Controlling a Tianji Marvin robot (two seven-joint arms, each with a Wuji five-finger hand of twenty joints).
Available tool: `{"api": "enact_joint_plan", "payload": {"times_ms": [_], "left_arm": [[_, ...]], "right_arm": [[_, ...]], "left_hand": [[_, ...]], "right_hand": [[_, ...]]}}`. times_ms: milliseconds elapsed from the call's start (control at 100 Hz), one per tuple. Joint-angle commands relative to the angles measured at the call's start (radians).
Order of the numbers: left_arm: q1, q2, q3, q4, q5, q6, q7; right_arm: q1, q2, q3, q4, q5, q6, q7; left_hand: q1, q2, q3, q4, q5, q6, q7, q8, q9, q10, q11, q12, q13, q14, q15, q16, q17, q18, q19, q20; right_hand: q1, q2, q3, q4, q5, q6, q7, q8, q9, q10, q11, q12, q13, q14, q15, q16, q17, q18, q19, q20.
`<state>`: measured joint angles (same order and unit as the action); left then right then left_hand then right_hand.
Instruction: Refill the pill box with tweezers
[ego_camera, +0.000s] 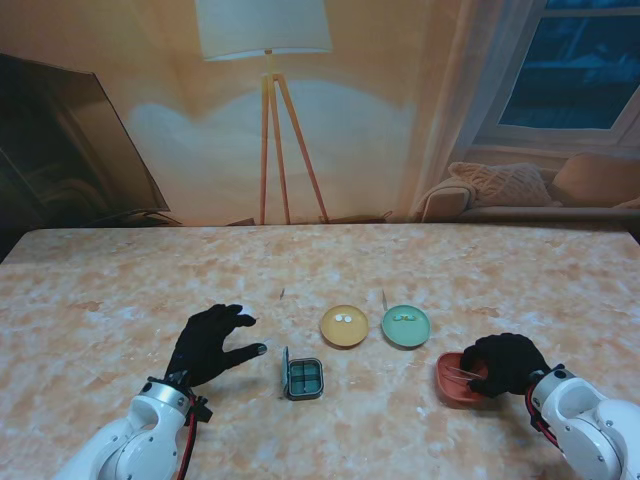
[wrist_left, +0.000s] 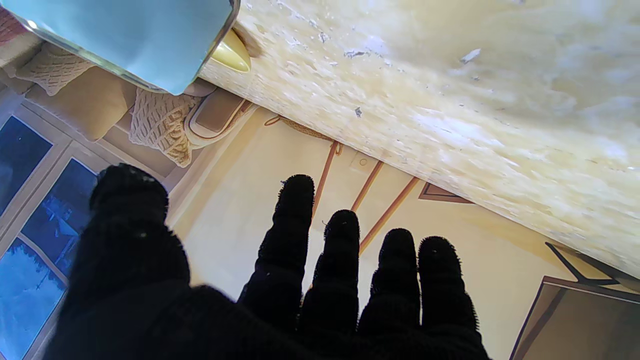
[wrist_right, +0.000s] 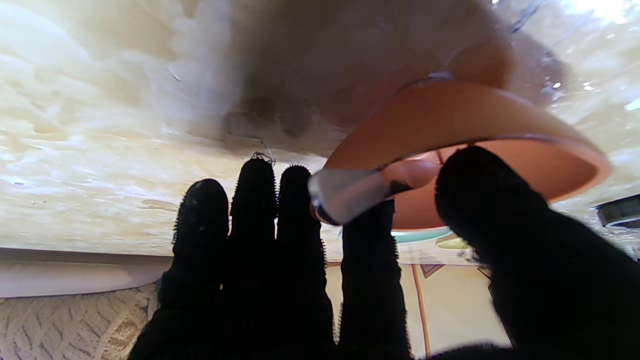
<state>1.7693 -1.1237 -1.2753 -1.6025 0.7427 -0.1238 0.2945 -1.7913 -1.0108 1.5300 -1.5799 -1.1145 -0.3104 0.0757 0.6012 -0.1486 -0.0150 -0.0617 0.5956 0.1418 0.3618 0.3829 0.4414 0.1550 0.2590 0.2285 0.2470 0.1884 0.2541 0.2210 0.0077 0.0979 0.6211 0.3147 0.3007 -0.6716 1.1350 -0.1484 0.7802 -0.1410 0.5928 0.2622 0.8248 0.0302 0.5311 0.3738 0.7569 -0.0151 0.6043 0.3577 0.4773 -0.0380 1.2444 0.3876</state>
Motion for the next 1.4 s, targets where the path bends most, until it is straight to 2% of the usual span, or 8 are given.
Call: {"api": "enact_joint_plan", "payload": {"times_ms": [0,290,340,360,420,840,960,1390], "left_arm": [[0.002,-0.005,0.001,0.004,-0.002,-0.004,-0.007],[-0.002,-0.006,0.006,0.019,-0.014,-0.010,-0.006],[-0.002,-0.007,0.007,0.022,-0.015,-0.011,-0.004],[-0.003,-0.007,0.007,0.023,-0.015,-0.011,-0.003],[-0.003,-0.007,0.008,0.024,-0.016,-0.012,-0.002],[-0.002,-0.010,0.011,0.035,-0.029,-0.014,0.007],[-0.004,-0.011,0.012,0.041,-0.031,-0.016,0.008],[-0.002,-0.011,0.011,0.043,-0.041,-0.012,0.000]], "right_arm": [[-0.006,-0.007,-0.010,0.011,-0.013,0.000,0.011],[-0.004,-0.010,-0.033,0.023,-0.023,0.023,-0.034],[-0.003,-0.010,-0.036,0.025,-0.025,0.025,-0.037],[-0.003,-0.011,-0.037,0.026,-0.024,0.027,-0.039],[-0.004,-0.012,-0.039,0.026,-0.020,0.029,-0.043],[-0.008,-0.016,-0.053,0.035,0.006,0.039,-0.057],[-0.010,-0.018,-0.053,0.035,0.016,0.039,-0.062],[-0.033,-0.023,-0.012,-0.004,0.033,0.037,-0.058]], "left_hand": [[0.012,0.039,-0.011,0.015,0.018,-0.018,0.024,0.009,0.016,-0.023,0.001,0.006,0.009,-0.028,0.008,0.005,-0.005,-0.030,0.012,0.012],[0.012,0.048,-0.012,0.014,0.023,-0.015,0.029,0.006,0.023,-0.021,0.002,0.007,0.014,-0.026,0.010,0.006,-0.005,-0.030,0.018,0.014],[0.013,0.046,-0.013,0.014,0.023,-0.017,0.029,0.006,0.023,-0.023,0.002,0.007,0.016,-0.027,0.011,0.007,-0.005,-0.030,0.019,0.015],[0.015,0.045,-0.012,0.014,0.024,-0.016,0.030,0.006,0.024,-0.023,0.003,0.007,0.016,-0.026,0.011,0.007,-0.005,-0.031,0.019,0.015],[0.014,0.047,-0.013,0.014,0.024,-0.016,0.031,0.005,0.022,-0.023,0.002,0.008,0.016,-0.027,0.012,0.007,-0.006,-0.032,0.019,0.015],[0.019,0.051,-0.013,0.014,0.022,-0.012,0.031,0.001,0.026,-0.020,0.004,0.009,0.018,-0.020,0.014,0.009,-0.007,-0.033,0.025,0.017],[0.018,0.055,-0.013,0.014,0.024,-0.013,0.031,0.001,0.028,-0.018,0.005,0.009,0.018,-0.018,0.015,0.010,-0.007,-0.034,0.026,0.018],[0.016,0.058,-0.014,0.014,0.024,-0.010,0.028,-0.001,0.028,-0.016,0.003,0.009,0.018,-0.014,0.015,0.010,-0.008,-0.031,0.028,0.019]], "right_hand": [[0.020,0.018,0.013,-0.011,-0.004,0.056,-0.035,-0.017,0.036,-0.014,0.022,0.012,0.012,0.029,0.048,0.037,0.030,-0.092,0.066,0.031],[0.061,0.057,0.012,-0.004,0.046,0.043,0.005,-0.023,0.093,-0.009,0.040,0.006,0.084,0.051,0.223,0.102,0.127,-0.168,0.213,0.083],[0.076,0.051,0.013,-0.030,0.051,0.043,0.012,-0.051,0.100,-0.004,0.041,0.004,0.088,0.053,0.253,0.110,0.139,-0.184,0.236,0.088],[0.089,0.045,0.018,-0.058,0.051,0.042,0.049,-0.109,0.105,-0.002,0.046,0.003,0.095,0.056,0.269,0.111,0.149,-0.193,0.248,0.089],[0.114,0.038,0.017,-0.089,0.051,0.037,0.112,-0.183,0.121,0.001,0.053,0.003,0.107,0.060,0.291,0.115,0.164,-0.206,0.268,0.094],[0.216,-0.058,0.097,-0.136,0.079,0.047,0.226,-0.271,0.176,0.032,0.072,0.002,0.211,0.043,0.411,0.139,0.289,-0.277,0.364,0.130],[0.260,-0.048,0.078,-0.142,0.083,0.051,0.259,-0.289,0.198,0.046,0.073,0.000,0.240,0.042,0.433,0.139,0.317,-0.284,0.381,0.137],[0.254,0.023,0.016,-0.147,0.090,0.055,0.293,-0.304,0.233,0.053,0.062,-0.009,0.279,0.052,0.444,0.126,0.345,-0.266,0.403,0.144]]}}
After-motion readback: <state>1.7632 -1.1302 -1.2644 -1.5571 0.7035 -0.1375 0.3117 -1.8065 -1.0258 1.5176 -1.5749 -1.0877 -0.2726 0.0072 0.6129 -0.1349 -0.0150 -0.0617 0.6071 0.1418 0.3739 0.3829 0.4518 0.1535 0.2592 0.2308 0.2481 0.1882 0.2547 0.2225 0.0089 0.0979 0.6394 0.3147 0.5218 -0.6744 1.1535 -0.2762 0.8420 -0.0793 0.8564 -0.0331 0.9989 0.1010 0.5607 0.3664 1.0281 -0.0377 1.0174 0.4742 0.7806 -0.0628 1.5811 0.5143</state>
